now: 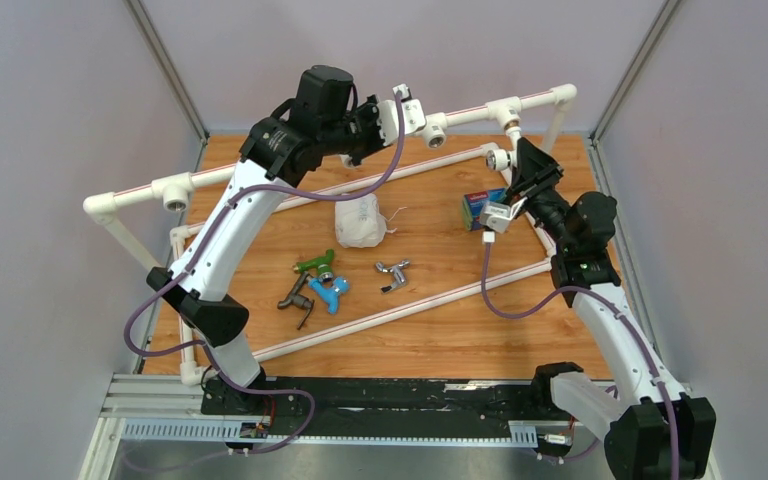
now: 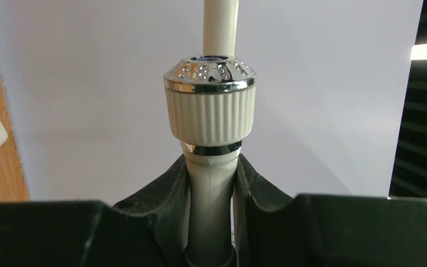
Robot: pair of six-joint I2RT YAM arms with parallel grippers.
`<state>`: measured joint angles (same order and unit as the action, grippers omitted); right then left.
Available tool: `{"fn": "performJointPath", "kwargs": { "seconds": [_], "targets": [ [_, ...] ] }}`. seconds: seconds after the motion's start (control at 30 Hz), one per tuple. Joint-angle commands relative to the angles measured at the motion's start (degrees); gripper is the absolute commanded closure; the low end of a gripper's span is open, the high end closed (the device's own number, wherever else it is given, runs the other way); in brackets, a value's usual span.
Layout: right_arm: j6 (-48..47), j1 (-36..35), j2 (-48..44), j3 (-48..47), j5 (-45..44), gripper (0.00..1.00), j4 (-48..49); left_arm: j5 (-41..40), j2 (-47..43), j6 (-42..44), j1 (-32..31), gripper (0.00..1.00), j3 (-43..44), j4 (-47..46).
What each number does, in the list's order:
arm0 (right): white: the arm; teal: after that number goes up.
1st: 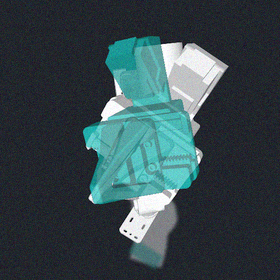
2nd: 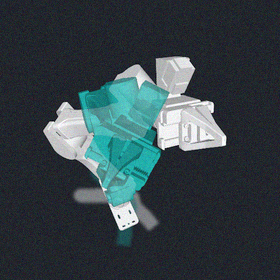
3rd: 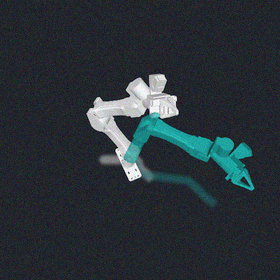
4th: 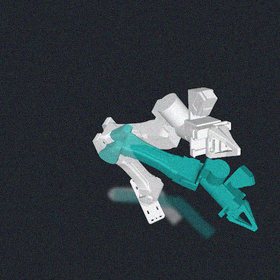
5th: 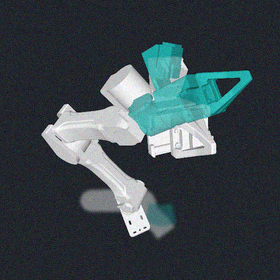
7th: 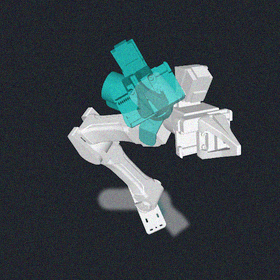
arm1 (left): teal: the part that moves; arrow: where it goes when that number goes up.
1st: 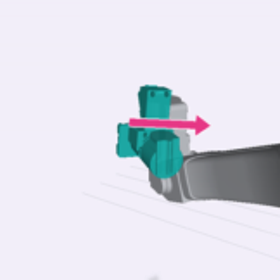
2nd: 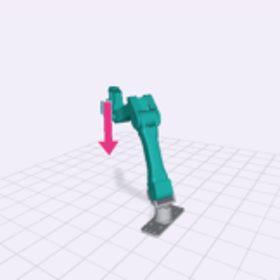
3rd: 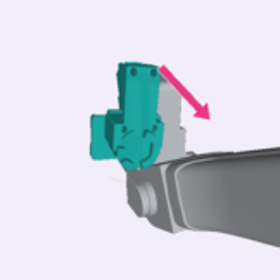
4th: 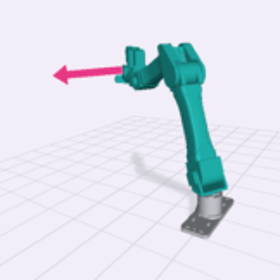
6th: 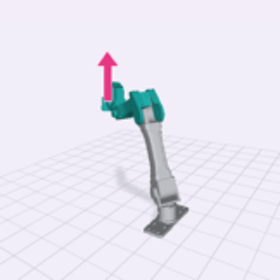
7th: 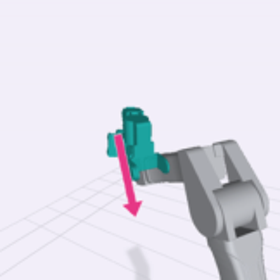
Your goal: Install the water faucets
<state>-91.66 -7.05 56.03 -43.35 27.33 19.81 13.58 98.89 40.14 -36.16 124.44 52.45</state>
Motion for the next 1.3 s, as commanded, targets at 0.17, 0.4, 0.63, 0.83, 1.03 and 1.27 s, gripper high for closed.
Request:
{"fn": "performJointPath", "kwargs": {
  "seconds": [0.17, 0.4, 0.63, 0.83, 1.03, 1.27],
  "targets": [
    [-6.4, -0.3, 2.0, -5.6, -2.5, 1.0, -5.5, -0.4, 1.2, 0.9, 0.5, 1.0, -2.3, 2.0],
    [-12.0, -0.5, 4.0, -9.4, -6.1, 1.0, -11.1, 0.0, 3.5, 2.6, 0.6, 1.0, 1.1, 4.6],
    [-21.2, -2.1, 4.7, -11.8, -9.5, 1.0, -16.9, -0.2, 3.3, 3.7, 0.5, 1.0, 0.1, 3.9],
    [-25.2, -3.7, 7.3, -12.3, -12.6, 1.0, -19.6, 0.7, 2.1, 4.2, 0.6, 1.0, -2.9, 2.6],
    [-24.1, -2.5, 8.2, -13.1, -11.9, 1.0, -19.5, 0.7, 1.8, 4.6, 0.6, 1.0, -3.5, 2.4],
    [-17.2, 1.7, 8.7, -14.4, -5.1, 1.0, -18.1, 1.6, 1.2, 4.9, 0.6, 1.0, -3.9, 2.2]
  ]
}}
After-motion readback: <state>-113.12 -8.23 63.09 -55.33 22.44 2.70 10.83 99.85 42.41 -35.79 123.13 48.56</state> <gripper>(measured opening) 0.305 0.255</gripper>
